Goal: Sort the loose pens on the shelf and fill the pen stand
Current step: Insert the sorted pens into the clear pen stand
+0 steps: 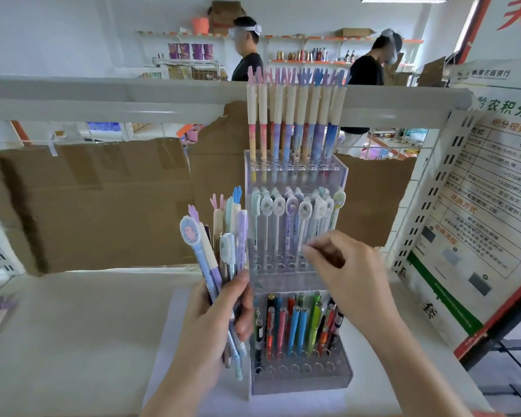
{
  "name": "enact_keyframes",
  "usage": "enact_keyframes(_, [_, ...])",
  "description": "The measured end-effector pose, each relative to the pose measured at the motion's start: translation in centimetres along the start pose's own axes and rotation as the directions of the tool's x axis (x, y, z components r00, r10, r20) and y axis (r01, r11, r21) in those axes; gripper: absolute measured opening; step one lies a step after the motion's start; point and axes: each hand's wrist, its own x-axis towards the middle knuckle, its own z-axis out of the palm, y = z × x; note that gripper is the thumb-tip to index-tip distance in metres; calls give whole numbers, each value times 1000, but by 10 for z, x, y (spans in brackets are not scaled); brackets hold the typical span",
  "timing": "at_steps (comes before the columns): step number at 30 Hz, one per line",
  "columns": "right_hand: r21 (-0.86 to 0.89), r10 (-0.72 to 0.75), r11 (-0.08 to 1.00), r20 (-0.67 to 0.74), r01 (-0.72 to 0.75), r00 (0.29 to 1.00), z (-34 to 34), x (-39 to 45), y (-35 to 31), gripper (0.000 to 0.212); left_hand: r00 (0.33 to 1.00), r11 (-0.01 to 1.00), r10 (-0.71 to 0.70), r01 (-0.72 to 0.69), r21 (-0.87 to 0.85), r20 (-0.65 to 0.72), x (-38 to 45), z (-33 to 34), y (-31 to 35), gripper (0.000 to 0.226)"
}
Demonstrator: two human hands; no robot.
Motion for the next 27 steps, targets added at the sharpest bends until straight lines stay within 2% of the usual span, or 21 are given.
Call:
enact_keyframes(2, [121,-25,993,137,8,990,9,-8,-19,9,1000,1000,0,0,14,18,1,3,-2,26])
enact_keyframes(4, [174,-28,985,204,-8,979,18,-11,-30,13,999,1000,20,-20,13,34,1,7,-2,23])
enact_keyframes(7, [221,21,973,199,-66,980,26,-12,-36,15,998,998,59,-59,15,25,0,11,-2,18])
enact_keyframes(10, [193,70,974,243,-119,967,31,-11,-37,22,998,997,60,-60,57,2,0,9,-5,21])
enact_keyframes(13, [200,88,969,284,-149,955,31,-7,-34,18,999,997,44,-45,70,21,-2,8,-4,19])
enact_keyframes(16, [133,60,986,248,-95,967,30,-7,-32,15,1000,999,25,-25,45,13,-3,8,-4,18])
enact_keyframes(21, [-107,50,994,203,-28,978,34,-8,-34,19,999,994,39,-38,100,-11,-3,10,-11,24])
enact_keyframes(24, [-97,82,993,205,-63,975,33,-4,-31,27,998,995,31,-26,95,-51,-3,7,-14,21])
enact_keyframes(27, [55,80,995,138,-88,987,28,-3,-33,24,998,992,42,-35,124,-54,-3,5,-14,17])
